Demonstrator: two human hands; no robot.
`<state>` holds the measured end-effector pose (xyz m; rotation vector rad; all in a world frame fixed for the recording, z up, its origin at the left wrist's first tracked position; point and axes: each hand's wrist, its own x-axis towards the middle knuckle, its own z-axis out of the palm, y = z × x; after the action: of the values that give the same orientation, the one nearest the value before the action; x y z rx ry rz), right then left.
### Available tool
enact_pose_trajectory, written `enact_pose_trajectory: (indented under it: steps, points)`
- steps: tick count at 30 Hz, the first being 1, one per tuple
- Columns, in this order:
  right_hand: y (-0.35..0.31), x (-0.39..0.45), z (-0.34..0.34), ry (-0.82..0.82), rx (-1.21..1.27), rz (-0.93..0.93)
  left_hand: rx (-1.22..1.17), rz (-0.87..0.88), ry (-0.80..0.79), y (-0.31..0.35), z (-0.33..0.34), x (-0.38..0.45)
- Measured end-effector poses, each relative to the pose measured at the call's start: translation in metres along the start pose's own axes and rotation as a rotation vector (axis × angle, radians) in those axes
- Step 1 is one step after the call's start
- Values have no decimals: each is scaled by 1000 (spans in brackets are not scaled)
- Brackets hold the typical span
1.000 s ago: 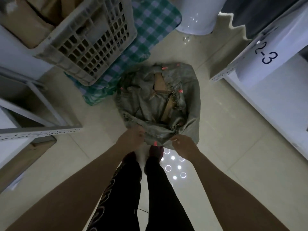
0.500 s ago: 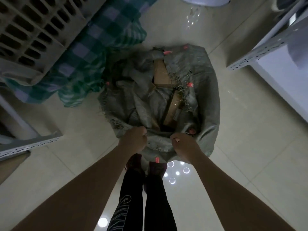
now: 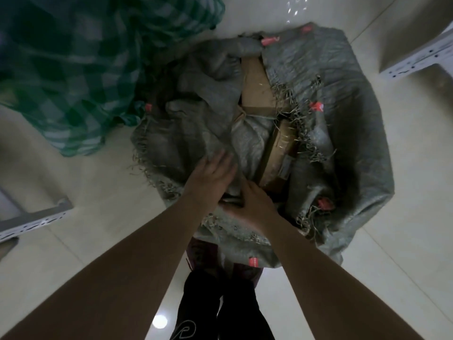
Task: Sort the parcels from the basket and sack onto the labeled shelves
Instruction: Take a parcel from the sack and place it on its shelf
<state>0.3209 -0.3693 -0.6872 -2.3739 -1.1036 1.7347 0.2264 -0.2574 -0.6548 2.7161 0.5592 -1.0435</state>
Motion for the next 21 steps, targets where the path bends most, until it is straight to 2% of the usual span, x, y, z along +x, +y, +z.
enact_pose_trajectory:
  steps: [3, 5, 8, 11, 14, 18, 19, 21]
  points:
    - [2, 12, 12, -98, -128, 74, 168, 70, -67, -2, 5, 19]
    - [5, 15, 21, -73, -171, 72, 253, 90, -135, -3, 3, 30]
    - [4, 9, 27, -24, -187, -30, 302, 88, -181, -6, 0, 35]
    - [3, -3, 26, -2, -229, -158, 303, 81, -130, -14, -2, 23]
    - [6, -11, 24, -37, -101, -185, 287, 59, -152, -27, -1, 6]
    - [-2, -21, 14, 25, 328, -45, 186, -18, -163, -41, -2, -14]
    - [-5, -21, 11, 66, 334, -22, 163, -44, -157, -42, -3, -18]
    - [-9, -17, 9, 139, 167, -60, 155, -83, -136, -44, -5, -23]
